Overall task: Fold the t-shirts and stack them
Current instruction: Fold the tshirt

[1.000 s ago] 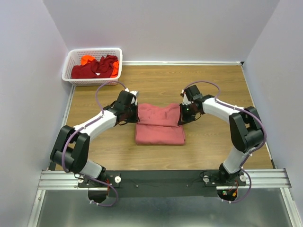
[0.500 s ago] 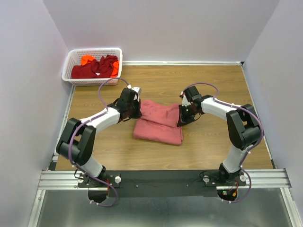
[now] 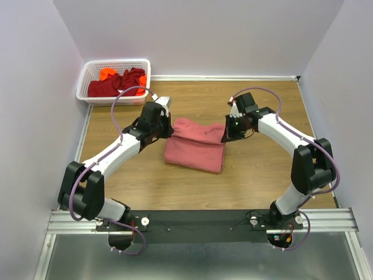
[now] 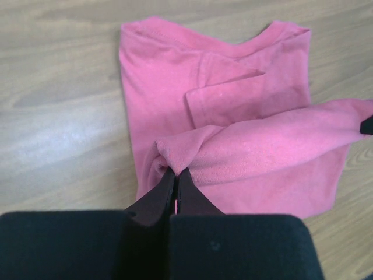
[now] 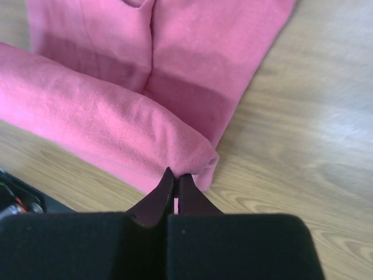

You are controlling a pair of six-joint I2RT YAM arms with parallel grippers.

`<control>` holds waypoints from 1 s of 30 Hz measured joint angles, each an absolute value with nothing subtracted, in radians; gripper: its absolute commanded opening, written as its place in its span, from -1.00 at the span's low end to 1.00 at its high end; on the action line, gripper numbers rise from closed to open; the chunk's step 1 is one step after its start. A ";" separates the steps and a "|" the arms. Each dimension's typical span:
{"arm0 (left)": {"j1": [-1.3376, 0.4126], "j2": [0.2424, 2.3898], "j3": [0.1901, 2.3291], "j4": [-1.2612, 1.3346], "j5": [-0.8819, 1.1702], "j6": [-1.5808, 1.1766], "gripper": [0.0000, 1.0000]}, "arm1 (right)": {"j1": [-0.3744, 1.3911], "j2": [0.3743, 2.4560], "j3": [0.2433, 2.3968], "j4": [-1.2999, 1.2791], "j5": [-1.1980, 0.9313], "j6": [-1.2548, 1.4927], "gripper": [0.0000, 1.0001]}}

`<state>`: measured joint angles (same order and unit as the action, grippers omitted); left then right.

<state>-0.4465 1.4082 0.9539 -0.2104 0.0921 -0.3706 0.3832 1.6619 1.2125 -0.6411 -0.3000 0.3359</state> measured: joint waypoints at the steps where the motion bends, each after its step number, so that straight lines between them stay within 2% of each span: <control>1: -0.447 1.418 0.962 -0.196 0.090 -0.364 -1.00 | 0.373 1.666 1.225 -0.643 -0.302 0.336 -0.99; 12: -0.399 1.766 1.064 -0.054 0.090 -0.353 -1.00 | 0.310 1.937 1.336 -0.617 -0.304 0.293 -0.99; 20: -0.377 1.756 1.014 0.044 0.082 -0.440 -1.00 | 0.307 1.952 1.419 -0.597 -0.302 0.275 -0.99; 30: -0.374 1.782 0.954 0.093 0.083 -0.529 -1.00 | 0.306 1.922 1.422 -0.529 -0.308 0.276 -0.99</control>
